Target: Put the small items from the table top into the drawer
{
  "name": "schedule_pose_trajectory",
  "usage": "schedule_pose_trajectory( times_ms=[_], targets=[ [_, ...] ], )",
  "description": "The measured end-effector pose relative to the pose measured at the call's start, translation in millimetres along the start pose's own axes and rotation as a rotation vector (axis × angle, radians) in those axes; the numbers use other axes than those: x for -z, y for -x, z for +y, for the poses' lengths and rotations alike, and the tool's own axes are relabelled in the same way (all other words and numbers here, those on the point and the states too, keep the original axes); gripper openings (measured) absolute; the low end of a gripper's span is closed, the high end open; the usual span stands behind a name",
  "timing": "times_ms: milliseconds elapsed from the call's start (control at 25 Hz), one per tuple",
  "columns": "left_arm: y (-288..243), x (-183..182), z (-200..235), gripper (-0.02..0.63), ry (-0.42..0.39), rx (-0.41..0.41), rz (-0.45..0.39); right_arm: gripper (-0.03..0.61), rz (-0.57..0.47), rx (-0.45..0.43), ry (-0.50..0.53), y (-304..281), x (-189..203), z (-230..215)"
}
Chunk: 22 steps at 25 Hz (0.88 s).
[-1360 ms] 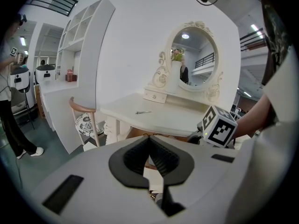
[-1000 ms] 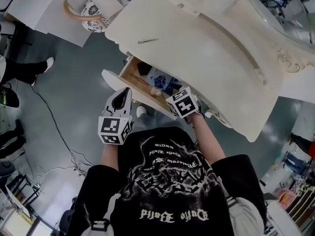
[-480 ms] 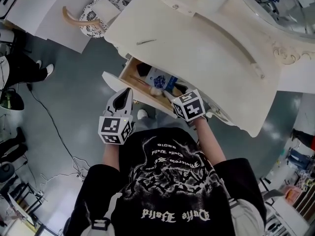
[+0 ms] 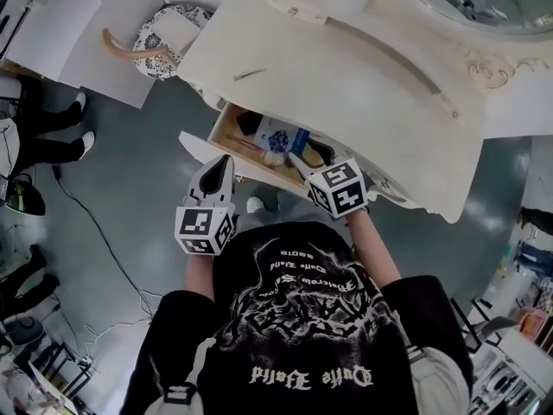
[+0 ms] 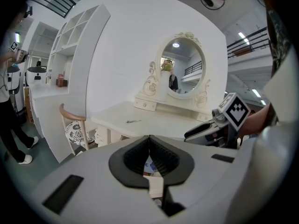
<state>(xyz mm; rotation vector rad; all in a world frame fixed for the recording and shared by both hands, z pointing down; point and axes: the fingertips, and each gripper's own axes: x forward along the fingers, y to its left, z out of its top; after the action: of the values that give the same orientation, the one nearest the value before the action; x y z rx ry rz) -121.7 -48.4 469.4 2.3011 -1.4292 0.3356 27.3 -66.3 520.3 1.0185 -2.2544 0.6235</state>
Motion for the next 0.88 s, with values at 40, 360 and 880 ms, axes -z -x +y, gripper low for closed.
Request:
schedule_pose_trajectory(
  times_ms=[40,360,880],
  targets=[
    [1,0,-1,0.015,-0.002,0.003,0.0,0.202,-0.011,0.004,0.0,3,0,1],
    [4,0,-14,0.015,-0.027,0.05,-0.008,0.165,-0.137,0.042,-0.043,34,-4,7],
    [7,1,-31,0.015,-0.054,0.108,-0.015,0.051,-0.222,0.151,-0.052,62,6,7]
  ],
)
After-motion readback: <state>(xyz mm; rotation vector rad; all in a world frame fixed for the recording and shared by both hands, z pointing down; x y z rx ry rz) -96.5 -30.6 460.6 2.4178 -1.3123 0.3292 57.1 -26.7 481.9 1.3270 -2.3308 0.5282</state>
